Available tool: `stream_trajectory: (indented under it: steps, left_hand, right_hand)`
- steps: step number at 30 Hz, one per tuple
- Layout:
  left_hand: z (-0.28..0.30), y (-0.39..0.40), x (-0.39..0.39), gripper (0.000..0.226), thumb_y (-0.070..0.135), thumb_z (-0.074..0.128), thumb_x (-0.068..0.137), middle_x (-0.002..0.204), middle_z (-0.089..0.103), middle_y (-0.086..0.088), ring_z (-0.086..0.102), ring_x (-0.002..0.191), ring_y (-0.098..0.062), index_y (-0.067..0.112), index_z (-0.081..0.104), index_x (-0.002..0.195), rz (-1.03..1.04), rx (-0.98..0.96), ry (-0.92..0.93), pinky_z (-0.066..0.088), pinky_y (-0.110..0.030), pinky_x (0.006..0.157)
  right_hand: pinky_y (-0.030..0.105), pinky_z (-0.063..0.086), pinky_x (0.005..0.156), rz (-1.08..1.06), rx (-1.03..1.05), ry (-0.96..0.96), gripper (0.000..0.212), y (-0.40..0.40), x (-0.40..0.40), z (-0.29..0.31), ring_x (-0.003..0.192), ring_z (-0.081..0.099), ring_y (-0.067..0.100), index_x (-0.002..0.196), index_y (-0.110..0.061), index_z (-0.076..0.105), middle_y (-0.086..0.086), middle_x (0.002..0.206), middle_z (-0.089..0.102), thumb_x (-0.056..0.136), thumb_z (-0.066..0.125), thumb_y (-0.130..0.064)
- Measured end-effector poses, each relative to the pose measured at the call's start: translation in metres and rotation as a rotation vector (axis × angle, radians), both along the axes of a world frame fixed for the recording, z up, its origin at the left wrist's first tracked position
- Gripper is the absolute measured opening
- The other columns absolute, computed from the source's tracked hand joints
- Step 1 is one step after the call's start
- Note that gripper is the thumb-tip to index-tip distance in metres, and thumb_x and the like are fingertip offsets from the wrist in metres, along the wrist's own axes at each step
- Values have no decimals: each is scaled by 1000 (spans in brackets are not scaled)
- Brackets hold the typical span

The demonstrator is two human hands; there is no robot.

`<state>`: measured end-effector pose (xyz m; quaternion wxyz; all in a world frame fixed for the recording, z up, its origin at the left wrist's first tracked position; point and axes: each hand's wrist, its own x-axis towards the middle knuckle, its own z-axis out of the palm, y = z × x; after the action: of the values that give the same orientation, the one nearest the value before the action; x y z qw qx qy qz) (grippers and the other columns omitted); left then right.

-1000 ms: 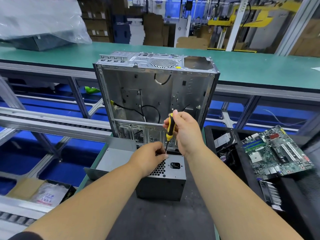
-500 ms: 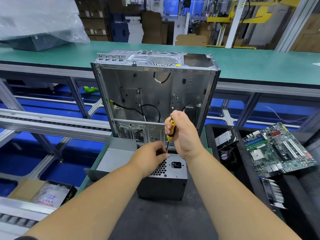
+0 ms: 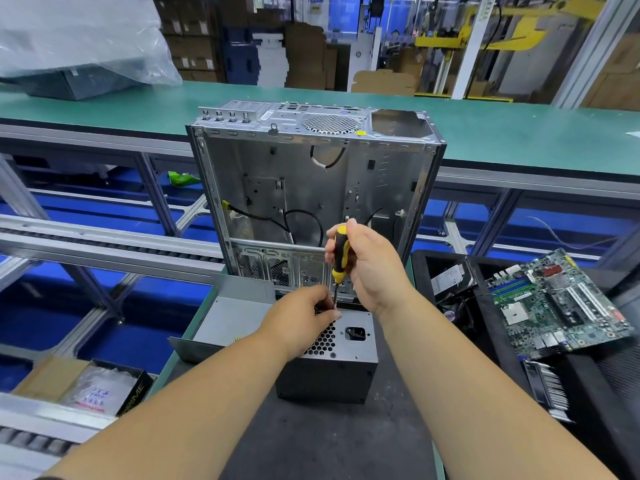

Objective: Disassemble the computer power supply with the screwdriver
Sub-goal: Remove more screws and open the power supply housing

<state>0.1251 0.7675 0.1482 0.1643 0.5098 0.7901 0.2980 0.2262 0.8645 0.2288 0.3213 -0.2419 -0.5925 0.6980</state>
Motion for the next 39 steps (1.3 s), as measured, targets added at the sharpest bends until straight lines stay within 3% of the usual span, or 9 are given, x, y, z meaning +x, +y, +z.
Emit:
stream_trajectory:
  steps: [5,9,14,19,24,28,32,35,39]
  left_hand:
    - [2,0,0,27,47,63,88,75,57,11,53,69,-5,37,46,71,-5,-7,12,34,-26,54]
    - [3,-2,-1,26,55,64,81,81,58,13,56,76,-8,39,46,75,-15,-43,14,36,-26,58]
    - [4,2,0,34,68,59,77,96,59,13,56,90,-15,38,50,91,-32,-142,98,39,-29,65]
    - [2,3,-2,34,67,60,79,101,60,13,56,93,-14,38,52,95,-36,-139,90,44,-31,71]
    - [3,3,-2,34,66,62,78,98,60,13,56,90,-14,37,53,93,-31,-127,58,42,-30,69]
    - [2,2,-2,36,68,62,76,93,58,15,55,86,-13,37,51,89,-28,-132,53,41,-29,65]
    - [3,3,-3,35,68,62,76,96,58,16,55,88,-13,39,50,91,-21,-145,45,41,-29,67]
    - [3,4,-3,35,67,62,78,102,60,15,56,93,-13,40,50,94,-26,-160,48,44,-29,73]
    - [3,5,-4,39,67,56,82,103,65,10,60,97,-18,36,58,105,-82,-223,103,52,-35,82]
  right_hand:
    - [23,38,62,124,-122,106,55,-8,-6,-1,59,41,11,86,-12,64,0,63,49,108,25,-44]
    - [24,39,66,119,-66,93,24,-10,-5,-3,62,45,11,87,-16,52,-3,67,54,100,50,-35]
    - [29,43,71,68,-96,81,23,0,-1,-3,64,54,13,83,-16,48,-3,72,63,103,51,-27]
    - [31,53,71,-2,-57,17,22,8,2,-2,71,67,16,87,-15,59,-2,76,69,101,55,-31]
    - [36,47,81,59,-71,31,40,8,-1,-1,69,58,16,87,-12,65,2,69,62,108,37,-31]
    - [27,39,64,116,-132,110,51,3,-6,-3,58,40,13,84,-7,60,1,60,47,109,26,-36]
    - [28,37,64,104,-98,113,39,1,-7,-5,60,40,15,86,-14,54,-1,62,47,103,39,-46]
    - [29,39,68,69,0,67,26,2,-3,-9,63,46,14,83,-18,48,-4,68,55,93,50,-43]
    - [29,47,70,70,-66,90,24,6,1,-9,67,57,13,85,-17,53,-3,80,65,91,56,-40]
